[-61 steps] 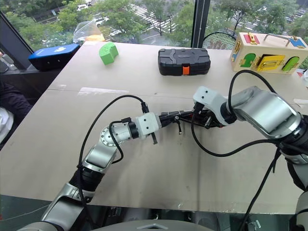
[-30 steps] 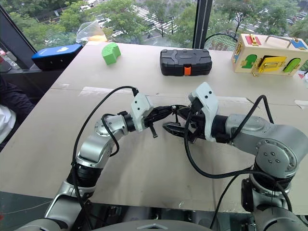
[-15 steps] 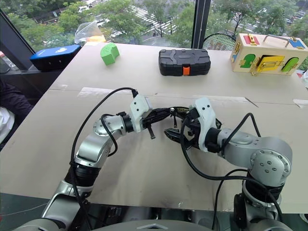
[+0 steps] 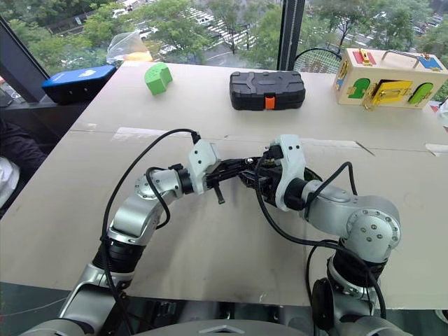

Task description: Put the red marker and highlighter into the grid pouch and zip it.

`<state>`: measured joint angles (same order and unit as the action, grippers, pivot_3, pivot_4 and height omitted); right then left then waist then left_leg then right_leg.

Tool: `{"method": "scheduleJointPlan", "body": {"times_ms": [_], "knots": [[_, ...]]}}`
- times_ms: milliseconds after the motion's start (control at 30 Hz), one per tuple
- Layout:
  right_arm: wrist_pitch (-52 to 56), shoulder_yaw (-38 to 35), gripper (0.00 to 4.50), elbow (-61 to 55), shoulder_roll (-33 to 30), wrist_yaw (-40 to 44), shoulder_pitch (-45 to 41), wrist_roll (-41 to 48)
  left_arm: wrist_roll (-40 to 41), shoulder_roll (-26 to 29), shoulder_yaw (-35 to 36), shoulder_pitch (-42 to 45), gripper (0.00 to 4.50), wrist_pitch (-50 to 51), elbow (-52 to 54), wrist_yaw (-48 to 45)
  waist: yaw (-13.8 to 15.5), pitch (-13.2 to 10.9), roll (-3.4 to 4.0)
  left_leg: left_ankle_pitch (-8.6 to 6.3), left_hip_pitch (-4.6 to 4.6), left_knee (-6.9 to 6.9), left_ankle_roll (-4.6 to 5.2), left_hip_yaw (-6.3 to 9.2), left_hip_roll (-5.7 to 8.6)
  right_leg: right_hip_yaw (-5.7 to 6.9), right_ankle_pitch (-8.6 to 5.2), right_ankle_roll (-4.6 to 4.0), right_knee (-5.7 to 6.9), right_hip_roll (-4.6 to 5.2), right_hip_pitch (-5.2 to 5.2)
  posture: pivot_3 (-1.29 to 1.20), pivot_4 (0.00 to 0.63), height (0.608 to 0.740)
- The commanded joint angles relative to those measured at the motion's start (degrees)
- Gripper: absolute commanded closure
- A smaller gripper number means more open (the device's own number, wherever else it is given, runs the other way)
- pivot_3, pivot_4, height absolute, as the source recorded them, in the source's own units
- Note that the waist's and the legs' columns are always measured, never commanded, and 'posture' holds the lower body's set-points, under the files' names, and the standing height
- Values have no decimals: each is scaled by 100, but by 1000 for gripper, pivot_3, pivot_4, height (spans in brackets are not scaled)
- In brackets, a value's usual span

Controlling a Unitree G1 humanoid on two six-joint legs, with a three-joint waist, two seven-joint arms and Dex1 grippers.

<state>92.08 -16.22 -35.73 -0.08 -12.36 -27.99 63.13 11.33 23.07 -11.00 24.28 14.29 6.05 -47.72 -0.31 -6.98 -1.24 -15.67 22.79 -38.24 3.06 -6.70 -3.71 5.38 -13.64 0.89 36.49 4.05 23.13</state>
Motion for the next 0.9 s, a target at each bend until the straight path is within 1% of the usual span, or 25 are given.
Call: {"method": "scheduleJointPlan", "body": {"times_ms": [33,900], "knots": [[-56,-106,2925,-69,104,-78,-139,19,47,3,30,11,4500,-157,218,-31,-25,0,1,0,0,0,0,0,0,0,0,0,0,0,0,0,150,740],[-125,-510,2925,97,760,-561,-167,117,83,-7,12,-65,4500,-241,155,-77,-47,-2,3,-1,0,16,1,1,-1,1,0,0,-13,0,1,0,150,740]]}}
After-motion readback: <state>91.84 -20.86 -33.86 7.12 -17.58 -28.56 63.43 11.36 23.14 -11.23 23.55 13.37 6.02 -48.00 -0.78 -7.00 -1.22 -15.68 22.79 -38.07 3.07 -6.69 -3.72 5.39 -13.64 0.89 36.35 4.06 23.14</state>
